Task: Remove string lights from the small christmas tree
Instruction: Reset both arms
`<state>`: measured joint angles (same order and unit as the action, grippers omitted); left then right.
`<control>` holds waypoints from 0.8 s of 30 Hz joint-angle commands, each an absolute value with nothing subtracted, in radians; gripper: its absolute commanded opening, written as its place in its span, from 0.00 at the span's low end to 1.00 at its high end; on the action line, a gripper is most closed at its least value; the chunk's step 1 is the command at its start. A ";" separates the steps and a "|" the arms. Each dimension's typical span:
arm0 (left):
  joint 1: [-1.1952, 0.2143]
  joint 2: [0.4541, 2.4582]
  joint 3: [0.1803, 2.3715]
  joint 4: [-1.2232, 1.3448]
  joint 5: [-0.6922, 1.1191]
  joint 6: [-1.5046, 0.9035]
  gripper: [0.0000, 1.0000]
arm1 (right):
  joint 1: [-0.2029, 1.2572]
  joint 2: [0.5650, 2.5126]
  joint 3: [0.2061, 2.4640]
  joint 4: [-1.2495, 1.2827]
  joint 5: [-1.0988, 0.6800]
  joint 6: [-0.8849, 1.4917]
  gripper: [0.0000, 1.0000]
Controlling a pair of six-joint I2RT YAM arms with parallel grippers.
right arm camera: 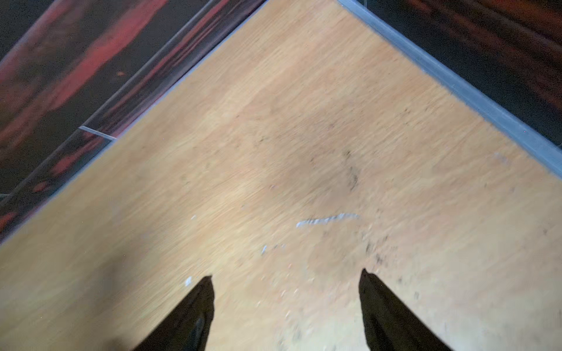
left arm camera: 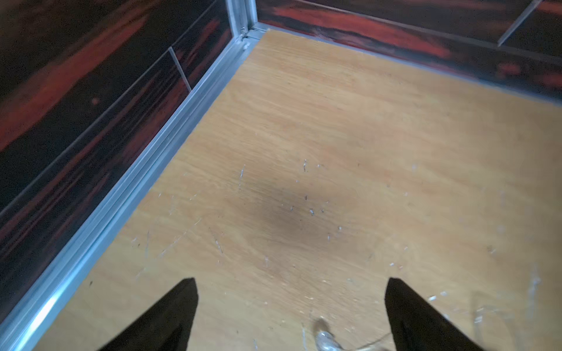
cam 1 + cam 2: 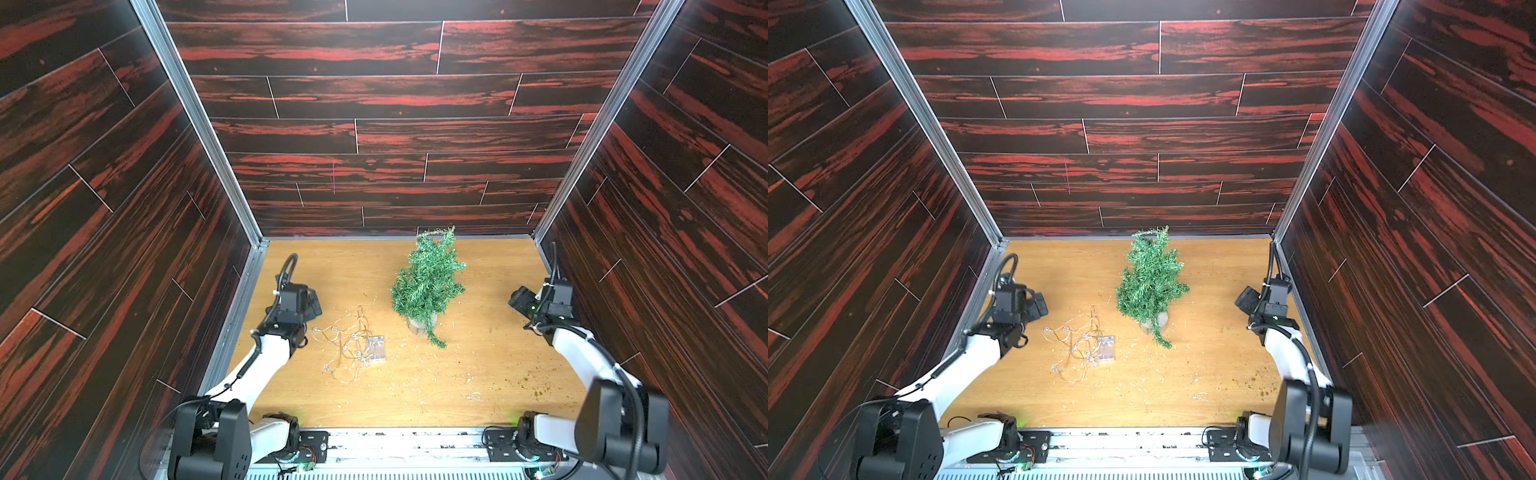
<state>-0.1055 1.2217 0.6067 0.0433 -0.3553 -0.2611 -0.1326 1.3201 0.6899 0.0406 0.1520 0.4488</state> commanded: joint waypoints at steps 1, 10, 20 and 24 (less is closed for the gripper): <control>-0.104 1.225 0.567 0.275 -0.352 -0.126 1.00 | -0.091 1.338 0.556 0.401 0.310 0.297 0.79; -0.103 1.365 0.517 0.475 -0.418 -0.087 1.00 | 0.021 1.517 0.324 1.097 0.392 0.048 0.88; -0.096 1.510 0.434 0.812 -0.512 -0.046 1.00 | 0.008 1.584 0.266 1.273 0.331 0.039 0.97; -0.089 1.493 0.400 0.845 -0.516 -0.063 1.00 | 0.009 1.580 0.270 1.248 0.330 0.045 0.99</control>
